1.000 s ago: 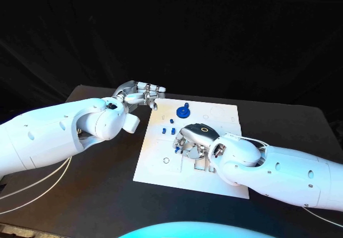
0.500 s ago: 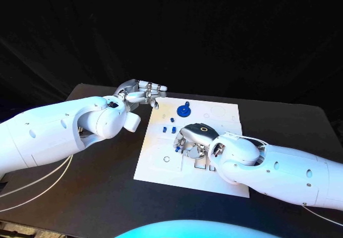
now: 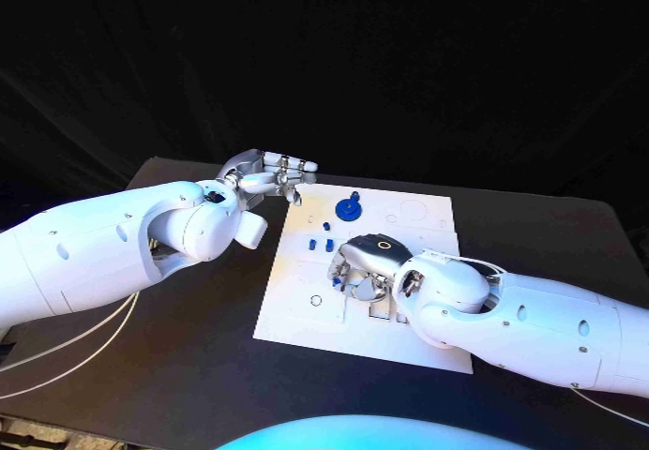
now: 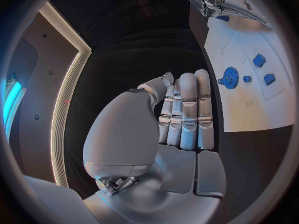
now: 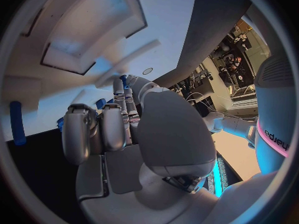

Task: Assemble the parts on the task board

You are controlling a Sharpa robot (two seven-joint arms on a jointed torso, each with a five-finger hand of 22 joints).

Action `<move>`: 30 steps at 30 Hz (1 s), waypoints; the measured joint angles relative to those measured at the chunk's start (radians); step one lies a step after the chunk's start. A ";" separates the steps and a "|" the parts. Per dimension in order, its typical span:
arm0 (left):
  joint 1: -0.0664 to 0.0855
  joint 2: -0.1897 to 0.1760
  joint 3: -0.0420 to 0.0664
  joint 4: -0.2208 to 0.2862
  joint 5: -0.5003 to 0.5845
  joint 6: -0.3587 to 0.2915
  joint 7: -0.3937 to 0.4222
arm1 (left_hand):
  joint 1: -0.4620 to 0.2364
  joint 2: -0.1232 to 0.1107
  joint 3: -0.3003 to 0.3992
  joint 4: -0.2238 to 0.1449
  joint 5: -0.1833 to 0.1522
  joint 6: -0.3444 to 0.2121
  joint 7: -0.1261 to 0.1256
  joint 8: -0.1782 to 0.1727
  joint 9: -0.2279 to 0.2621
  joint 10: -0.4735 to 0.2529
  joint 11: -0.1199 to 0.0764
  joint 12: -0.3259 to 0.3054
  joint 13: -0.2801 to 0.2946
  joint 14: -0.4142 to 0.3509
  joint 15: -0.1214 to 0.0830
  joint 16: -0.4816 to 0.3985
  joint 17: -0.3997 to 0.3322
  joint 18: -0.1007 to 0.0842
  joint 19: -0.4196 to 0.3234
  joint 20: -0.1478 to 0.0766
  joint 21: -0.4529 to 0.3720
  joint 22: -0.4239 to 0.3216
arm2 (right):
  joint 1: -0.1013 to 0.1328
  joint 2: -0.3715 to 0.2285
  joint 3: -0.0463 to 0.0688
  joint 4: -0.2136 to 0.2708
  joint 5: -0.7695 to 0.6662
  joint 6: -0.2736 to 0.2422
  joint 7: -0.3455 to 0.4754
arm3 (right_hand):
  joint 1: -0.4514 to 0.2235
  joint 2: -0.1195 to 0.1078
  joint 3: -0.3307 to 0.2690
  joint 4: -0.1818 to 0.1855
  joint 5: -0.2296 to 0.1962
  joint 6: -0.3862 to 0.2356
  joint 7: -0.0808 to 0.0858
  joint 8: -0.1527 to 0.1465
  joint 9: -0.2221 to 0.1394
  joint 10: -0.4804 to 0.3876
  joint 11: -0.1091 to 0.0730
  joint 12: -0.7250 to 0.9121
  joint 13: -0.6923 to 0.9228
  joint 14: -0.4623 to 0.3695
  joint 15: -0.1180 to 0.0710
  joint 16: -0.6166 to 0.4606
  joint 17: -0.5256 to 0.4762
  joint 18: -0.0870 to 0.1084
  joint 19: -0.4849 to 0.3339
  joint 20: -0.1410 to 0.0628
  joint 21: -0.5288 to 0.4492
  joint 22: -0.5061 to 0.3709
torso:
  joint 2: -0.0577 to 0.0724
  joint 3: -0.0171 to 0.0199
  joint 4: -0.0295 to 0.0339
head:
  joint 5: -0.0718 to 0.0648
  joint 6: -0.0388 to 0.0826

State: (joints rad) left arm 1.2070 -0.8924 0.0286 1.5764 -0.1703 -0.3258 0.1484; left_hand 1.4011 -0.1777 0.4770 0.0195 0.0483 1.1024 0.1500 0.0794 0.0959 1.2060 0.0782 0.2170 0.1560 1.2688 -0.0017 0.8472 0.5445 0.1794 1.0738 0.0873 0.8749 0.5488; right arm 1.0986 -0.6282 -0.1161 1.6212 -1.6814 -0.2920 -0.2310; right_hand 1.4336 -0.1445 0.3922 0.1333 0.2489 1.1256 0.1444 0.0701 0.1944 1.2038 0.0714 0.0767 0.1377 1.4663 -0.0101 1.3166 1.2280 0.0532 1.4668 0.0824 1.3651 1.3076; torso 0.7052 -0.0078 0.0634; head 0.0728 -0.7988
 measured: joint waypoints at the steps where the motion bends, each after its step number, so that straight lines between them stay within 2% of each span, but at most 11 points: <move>1: 0.000 0.000 0.000 0.000 0.000 0.000 0.000 | 0.000 0.000 0.000 0.000 0.000 0.000 0.000 0.000 0.000 0.000 0.000 0.000 0.000 0.000 0.000 0.000 0.000 0.000 0.000 0.000 0.000 0.000 | 0.000 0.000 -0.001 -0.001 0.000 0.000 -0.001 | -0.009 -0.006 0.000 0.000 0.000 -0.023 0.006 -0.005 -0.008 -0.022 0.008 -0.009 -0.007 0.000 0.007 0.000 -0.004 0.000 -0.001 0.007 -0.013 0.000 | 0.000 0.0000 0.0000 | 0.000 0.000; 3: 0.000 0.000 0.000 0.000 0.000 0.000 0.000 | 0.000 0.000 0.000 0.000 0.000 0.000 0.000 0.000 0.000 0.000 0.000 0.000 0.000 0.000 0.000 0.000 0.000 0.000 0.000 0.000 0.000 0.000 | -0.001 0.000 -0.002 -0.002 0.000 0.000 -0.001 | -0.024 -0.021 -0.004 0.004 0.000 -0.073 0.016 -0.007 -0.026 -0.074 0.022 -0.010 -0.016 0.000 0.021 -0.010 -0.018 0.000 -0.015 0.021 -0.052 0.000 | 0.000 0.0000 0.0000 | -0.001 0.001; 6: 0.000 0.000 0.000 -0.001 0.000 0.000 -0.001 | 0.000 0.000 0.000 0.000 0.000 0.000 0.000 0.000 0.000 0.000 0.000 0.000 0.000 0.000 0.000 0.000 0.000 0.000 0.000 0.000 0.000 0.000 | -0.001 -0.003 -0.002 -0.001 0.000 -0.004 -0.002 | -0.029 -0.029 -0.005 0.005 0.000 -0.104 0.023 -0.007 -0.038 -0.105 0.035 -0.011 -0.033 0.000 0.021 -0.019 -0.032 0.000 -0.026 0.032 -0.084 0.000 | 0.000 0.0000 -0.0001 | -0.001 0.002; 13: 0.000 0.000 0.000 -0.003 0.000 0.002 -0.004 | -0.003 0.003 0.000 0.000 0.000 0.000 0.000 0.000 -0.001 0.000 0.000 0.000 0.000 0.000 0.000 0.000 -0.001 0.000 0.000 0.000 0.000 -0.001 | -0.002 -0.037 -0.002 0.032 0.000 -0.019 -0.009 | -0.028 -0.030 -0.009 0.001 0.000 -0.105 0.024 -0.007 -0.039 -0.106 0.036 -0.006 -0.031 0.000 0.021 -0.021 -0.040 0.000 -0.029 0.036 -0.094 0.000 | -0.001 0.0001 -0.0001 | -0.003 0.006; 18: 0.000 0.000 0.000 -0.005 0.000 0.005 -0.007 | -0.004 0.004 0.000 0.000 0.000 0.000 0.000 0.000 -0.001 0.000 0.000 0.000 0.000 0.000 0.000 0.000 -0.001 0.000 0.000 0.000 0.000 -0.001 | 0.004 -0.097 0.001 0.095 -0.001 -0.029 -0.017 | -0.028 -0.030 -0.010 0.000 0.000 -0.096 0.023 -0.001 -0.039 -0.105 0.036 -0.002 -0.031 0.000 0.021 -0.025 -0.042 0.000 -0.029 0.035 -0.094 0.000 | -0.001 0.0001 -0.0006 | -0.008 0.011; 21: 0.000 0.000 0.000 -0.006 0.000 0.007 -0.008 | -0.004 0.004 0.000 0.000 0.000 0.000 0.000 0.000 -0.001 0.000 0.000 0.000 0.000 0.000 0.000 0.000 -0.001 0.000 0.000 0.000 0.000 -0.001 | 0.024 -0.149 0.007 0.135 -0.001 -0.035 -0.024 | -0.033 -0.035 -0.013 -0.004 -0.009 -0.091 0.018 -0.001 -0.040 -0.105 0.036 0.006 -0.031 0.000 0.021 -0.025 -0.046 0.000 -0.029 0.035 -0.094 0.000 | -0.002 0.0001 -0.0012 | -0.016 0.017; 24: 0.000 -0.001 0.000 -0.006 0.000 0.008 -0.008 | -0.004 0.004 -0.003 0.003 0.000 -0.004 0.004 0.000 -0.001 -0.003 0.003 0.000 0.000 0.000 0.000 0.000 -0.001 0.000 0.000 0.000 0.000 -0.001 | 0.054 -0.193 0.012 0.151 -0.001 -0.035 -0.032 | -0.038 -0.040 -0.021 -0.003 -0.021 -0.091 0.018 -0.001 -0.044 -0.111 0.031 0.006 -0.033 0.000 0.021 -0.025 -0.047 0.000 -0.029 0.035 -0.094 0.000 | -0.002 0.0000 -0.0024 | -0.029 0.023; 27: 0.000 -0.002 0.000 -0.006 0.000 0.009 -0.008 | -0.004 0.004 -0.003 0.003 0.000 -0.004 0.004 0.000 -0.001 -0.004 0.004 0.000 0.000 0.000 0.000 0.000 -0.001 0.000 0.000 0.000 0.000 -0.001 | 0.084 -0.223 0.015 0.143 0.001 -0.027 -0.044 | -0.045 -0.047 -0.048 -0.002 -0.057 -0.105 0.014 -0.001 -0.053 -0.147 0.031 0.006 -0.043 0.000 0.021 -0.029 -0.048 0.000 -0.029 0.035 -0.112 0.000 | -0.002 -0.0007 -0.0047 | -0.040 0.029; 30: 0.000 -0.002 0.000 -0.006 0.000 0.010 -0.008 | -0.004 0.004 -0.003 0.003 0.000 -0.004 0.004 0.000 -0.001 -0.004 0.004 0.000 0.000 0.000 0.000 0.000 -0.001 0.000 0.000 0.000 0.000 -0.001 | 0.098 -0.240 0.016 0.116 0.002 -0.013 -0.053 | -0.045 -0.047 -0.073 -0.002 -0.066 -0.108 0.012 -0.001 -0.056 -0.165 0.034 0.006 -0.050 0.000 0.021 -0.029 -0.050 0.000 -0.033 0.039 -0.120 0.000 | -0.003 -0.0019 -0.0074 | -0.051 0.035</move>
State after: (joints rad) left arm 1.2070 -0.8947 0.0286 1.5701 -0.1703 -0.3161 0.1400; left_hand 1.3970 -0.1736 0.4741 0.0224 0.0483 1.0986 0.1537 0.0793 0.0949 1.2024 0.0817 0.2170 0.1558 1.2688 -0.0017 0.8472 0.5434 0.1794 1.0738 0.0873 0.8750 0.5476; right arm 1.1970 -0.8681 -0.0996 1.7371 -1.6797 -0.3055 -0.2839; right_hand 1.3886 -0.1915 0.3189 0.1311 0.1831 1.0181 0.1561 0.0691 0.1379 1.0387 0.1051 0.0826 0.0881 1.4664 0.0109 1.2878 1.1780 0.0533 1.4341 0.1213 1.2446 1.3073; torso 0.7018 -0.0097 0.0560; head 0.0219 -0.7640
